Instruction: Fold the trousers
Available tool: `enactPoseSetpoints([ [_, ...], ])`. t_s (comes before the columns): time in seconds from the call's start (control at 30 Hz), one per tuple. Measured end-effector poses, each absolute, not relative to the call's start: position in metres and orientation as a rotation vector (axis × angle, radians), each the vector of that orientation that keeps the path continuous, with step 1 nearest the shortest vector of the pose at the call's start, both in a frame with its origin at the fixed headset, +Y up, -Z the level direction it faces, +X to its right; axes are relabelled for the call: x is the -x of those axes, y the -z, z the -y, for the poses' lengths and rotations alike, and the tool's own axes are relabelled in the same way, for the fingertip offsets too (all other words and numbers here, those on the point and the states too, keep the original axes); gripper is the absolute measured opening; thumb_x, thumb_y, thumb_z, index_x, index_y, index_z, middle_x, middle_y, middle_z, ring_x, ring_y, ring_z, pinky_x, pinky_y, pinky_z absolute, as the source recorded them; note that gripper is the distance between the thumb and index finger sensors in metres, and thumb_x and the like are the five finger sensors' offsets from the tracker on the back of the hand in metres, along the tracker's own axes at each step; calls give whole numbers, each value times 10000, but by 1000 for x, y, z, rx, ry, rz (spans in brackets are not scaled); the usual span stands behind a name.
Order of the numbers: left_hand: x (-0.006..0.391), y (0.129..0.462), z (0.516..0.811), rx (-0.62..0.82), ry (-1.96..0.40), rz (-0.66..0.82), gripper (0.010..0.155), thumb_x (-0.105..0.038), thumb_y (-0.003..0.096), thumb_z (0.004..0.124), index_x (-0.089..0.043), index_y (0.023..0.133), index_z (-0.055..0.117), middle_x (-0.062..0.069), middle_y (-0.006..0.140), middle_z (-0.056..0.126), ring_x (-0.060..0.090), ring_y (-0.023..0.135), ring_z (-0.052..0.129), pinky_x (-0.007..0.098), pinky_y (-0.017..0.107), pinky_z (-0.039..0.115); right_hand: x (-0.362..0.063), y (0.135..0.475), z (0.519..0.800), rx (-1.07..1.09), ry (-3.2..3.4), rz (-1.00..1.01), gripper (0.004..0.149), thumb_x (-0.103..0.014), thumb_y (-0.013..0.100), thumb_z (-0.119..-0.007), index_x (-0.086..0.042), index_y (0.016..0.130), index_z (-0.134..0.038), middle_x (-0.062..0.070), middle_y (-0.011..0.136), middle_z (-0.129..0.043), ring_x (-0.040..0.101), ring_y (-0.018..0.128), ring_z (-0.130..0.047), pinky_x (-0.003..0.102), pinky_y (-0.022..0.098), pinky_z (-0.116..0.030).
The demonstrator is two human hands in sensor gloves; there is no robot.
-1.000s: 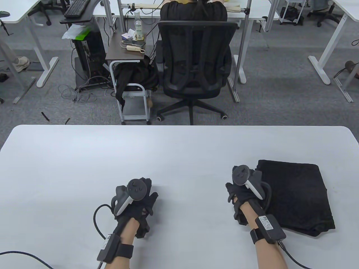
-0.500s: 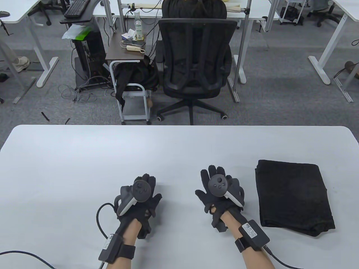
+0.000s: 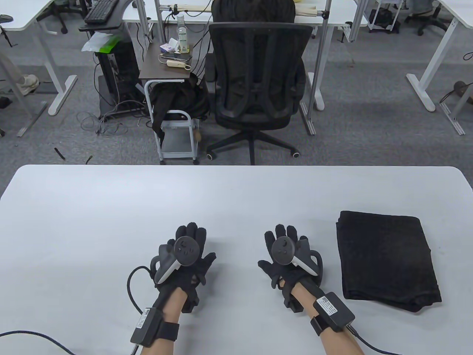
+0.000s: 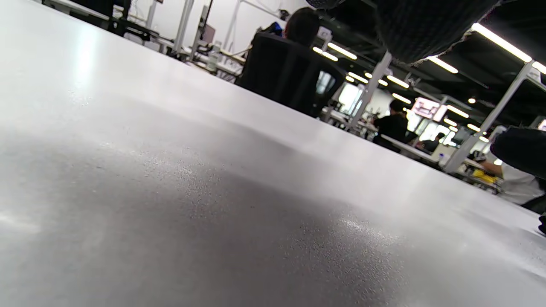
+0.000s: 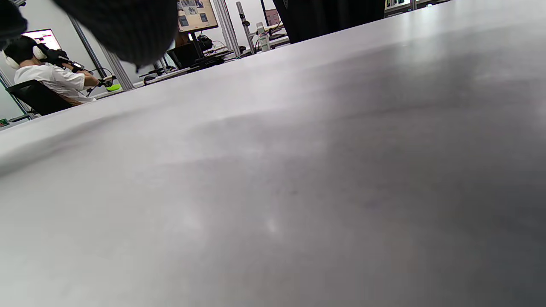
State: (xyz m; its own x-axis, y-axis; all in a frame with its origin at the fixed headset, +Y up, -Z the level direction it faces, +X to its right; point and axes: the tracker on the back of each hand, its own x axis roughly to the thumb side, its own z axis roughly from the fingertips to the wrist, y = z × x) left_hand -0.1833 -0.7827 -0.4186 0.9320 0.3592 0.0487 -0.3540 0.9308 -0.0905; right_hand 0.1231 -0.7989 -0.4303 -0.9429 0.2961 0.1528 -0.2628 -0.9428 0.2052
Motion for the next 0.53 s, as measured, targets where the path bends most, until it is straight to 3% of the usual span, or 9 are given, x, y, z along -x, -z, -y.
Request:
enactPoseSetpoints([
  [0.53,184,418,783,86,-350,57,761,-613,467,711,-369,1087,343,-43,1249,266,291,1163,214,596,802,317,-125,432,802,-252,-2834,-253,836,-615,453,-661,-298,1089,-221,71,1135,-50,403,1043,-8,674,716,-116],
])
